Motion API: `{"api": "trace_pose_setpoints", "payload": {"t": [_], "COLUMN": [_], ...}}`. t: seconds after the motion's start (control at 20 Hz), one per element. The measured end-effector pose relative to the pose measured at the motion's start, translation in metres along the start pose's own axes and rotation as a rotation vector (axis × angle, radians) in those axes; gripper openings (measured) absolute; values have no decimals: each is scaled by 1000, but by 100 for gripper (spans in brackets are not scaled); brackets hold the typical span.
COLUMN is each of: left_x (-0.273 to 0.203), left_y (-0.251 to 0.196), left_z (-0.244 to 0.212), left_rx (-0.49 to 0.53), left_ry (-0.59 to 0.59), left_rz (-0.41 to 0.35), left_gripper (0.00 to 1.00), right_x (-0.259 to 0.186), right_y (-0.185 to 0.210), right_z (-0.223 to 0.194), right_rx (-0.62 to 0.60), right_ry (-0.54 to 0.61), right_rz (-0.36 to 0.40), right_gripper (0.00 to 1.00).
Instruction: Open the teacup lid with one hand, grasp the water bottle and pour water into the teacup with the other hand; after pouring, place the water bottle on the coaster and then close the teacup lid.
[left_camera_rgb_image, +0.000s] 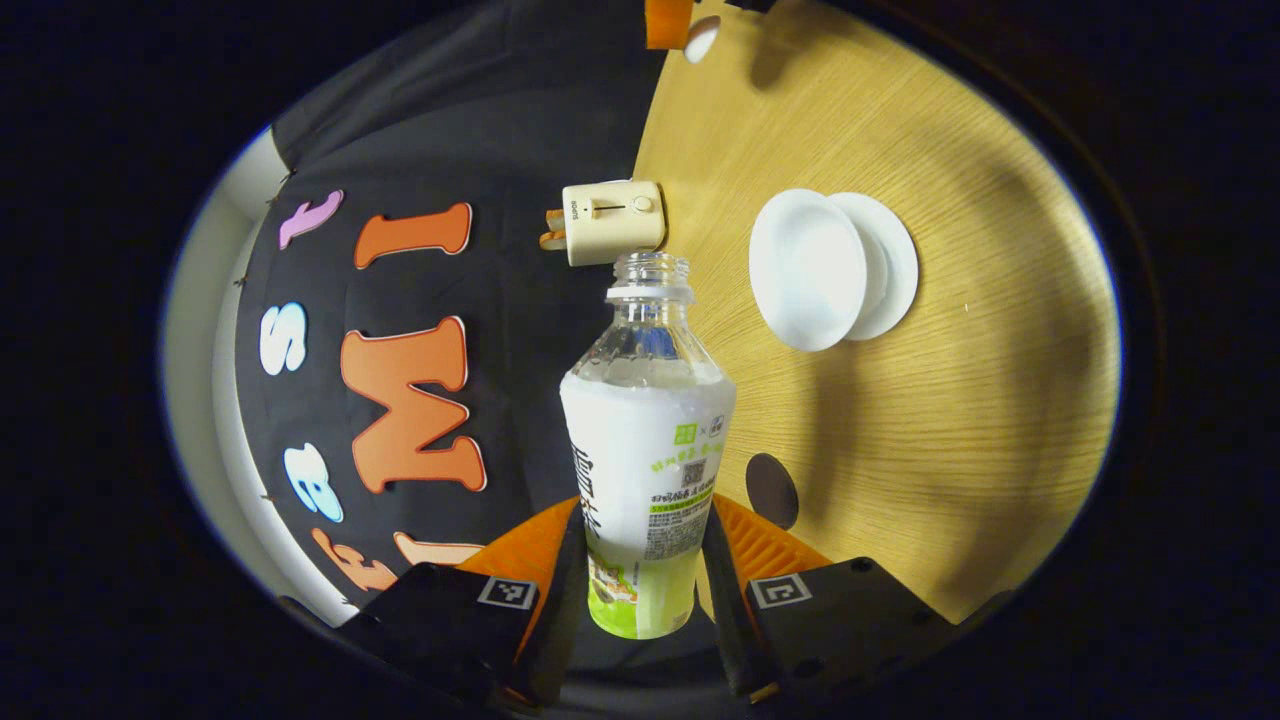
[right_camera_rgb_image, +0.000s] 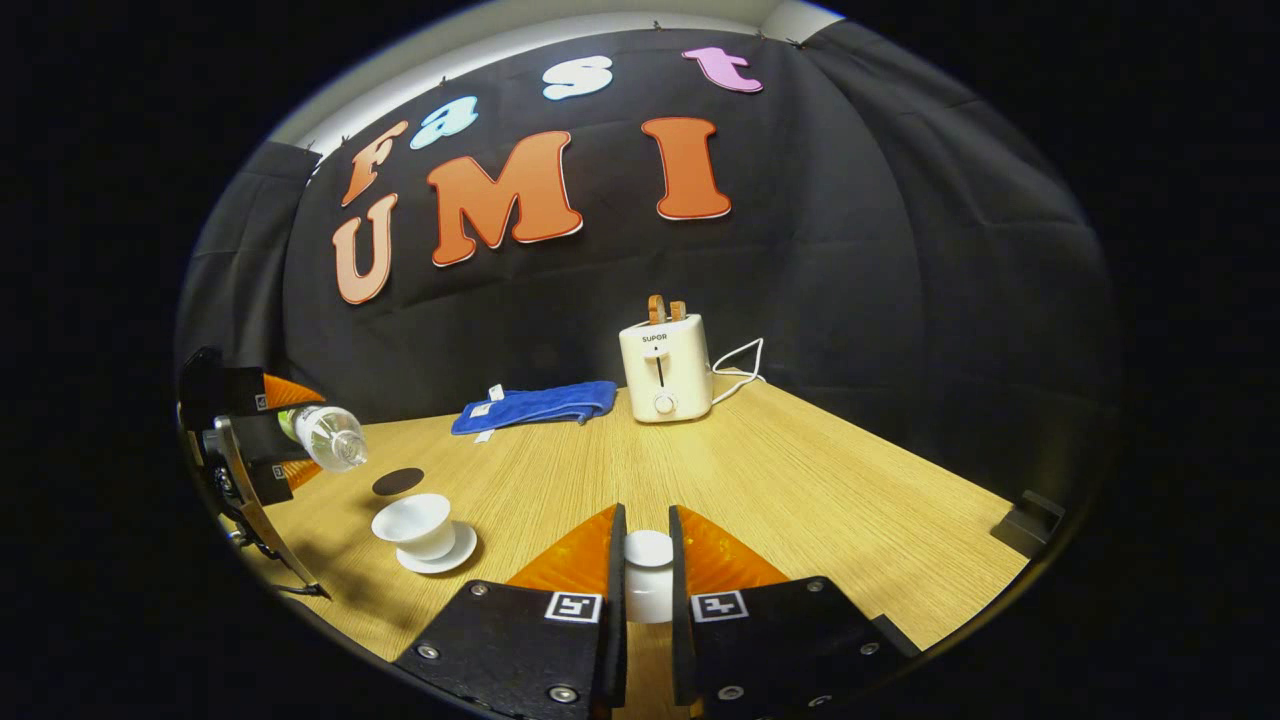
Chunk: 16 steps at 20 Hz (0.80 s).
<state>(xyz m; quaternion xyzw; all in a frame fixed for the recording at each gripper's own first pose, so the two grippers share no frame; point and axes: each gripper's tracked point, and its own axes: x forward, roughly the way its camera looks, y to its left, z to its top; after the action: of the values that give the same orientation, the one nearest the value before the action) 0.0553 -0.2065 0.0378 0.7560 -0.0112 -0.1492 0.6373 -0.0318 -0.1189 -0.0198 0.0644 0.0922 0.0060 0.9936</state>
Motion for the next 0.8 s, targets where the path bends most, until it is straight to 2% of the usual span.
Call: {"api": "trace_pose_setpoints", "payload": {"t": [0.05, 0.25, 0.4, 0.8], "left_x": [3, 9, 12, 16], "left_y": [1, 0, 12, 16], "left_z": [-1, -3, -7, -11], "left_rx": [25, 115, 186, 274], "left_ry": [4, 12, 25, 38], "left_rz": [1, -3, 27, 26], "left_gripper": [60, 63, 63, 60], "right_x": [0, 1, 1, 0], "right_y": [0, -3, -5, -5], "right_z": [0, 0, -2, -1], "right_rx": [0, 2, 4, 4], "right_ry": [0, 0, 5, 2], "right_rz": [0, -3, -5, -2], "right_gripper": [18, 18, 18, 18]}}
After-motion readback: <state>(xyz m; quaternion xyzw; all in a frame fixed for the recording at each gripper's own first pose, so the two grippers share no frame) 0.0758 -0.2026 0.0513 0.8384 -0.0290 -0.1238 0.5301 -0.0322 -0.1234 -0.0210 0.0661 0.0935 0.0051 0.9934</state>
